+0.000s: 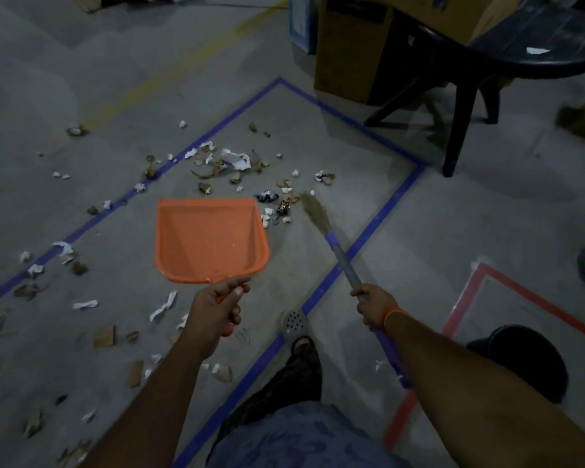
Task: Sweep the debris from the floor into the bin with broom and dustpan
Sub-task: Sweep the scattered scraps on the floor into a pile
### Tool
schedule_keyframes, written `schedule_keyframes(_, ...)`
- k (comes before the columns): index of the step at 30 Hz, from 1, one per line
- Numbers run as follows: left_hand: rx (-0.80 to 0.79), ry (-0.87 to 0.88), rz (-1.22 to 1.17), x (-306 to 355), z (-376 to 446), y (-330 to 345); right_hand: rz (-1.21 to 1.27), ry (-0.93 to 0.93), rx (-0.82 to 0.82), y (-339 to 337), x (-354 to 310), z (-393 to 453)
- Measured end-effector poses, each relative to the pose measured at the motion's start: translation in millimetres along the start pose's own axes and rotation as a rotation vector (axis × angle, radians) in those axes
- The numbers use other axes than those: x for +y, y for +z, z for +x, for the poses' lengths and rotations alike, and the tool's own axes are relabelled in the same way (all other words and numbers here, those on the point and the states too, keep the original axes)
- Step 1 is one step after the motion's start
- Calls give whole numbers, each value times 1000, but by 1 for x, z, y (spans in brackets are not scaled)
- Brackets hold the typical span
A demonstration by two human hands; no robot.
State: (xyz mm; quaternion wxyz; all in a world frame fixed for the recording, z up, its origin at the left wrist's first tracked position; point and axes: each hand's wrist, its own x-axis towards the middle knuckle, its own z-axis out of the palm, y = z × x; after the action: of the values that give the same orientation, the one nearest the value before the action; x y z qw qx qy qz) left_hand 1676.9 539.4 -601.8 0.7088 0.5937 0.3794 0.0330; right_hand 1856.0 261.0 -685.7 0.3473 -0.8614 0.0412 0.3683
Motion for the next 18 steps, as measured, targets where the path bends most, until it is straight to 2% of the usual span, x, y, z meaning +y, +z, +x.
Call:
schedule_keyframes(8, -23, -17, 13, 58, 94, 37, -41, 99, -25, -54, -51, 102)
schedule_keyframes(14, 10, 19, 48, 99, 130, 43, -252, 77, -255, -52, -98, 134)
schedule_keyframes(18, 61, 9, 51, 103, 153, 49, -384, -43, -386, -50, -113, 147)
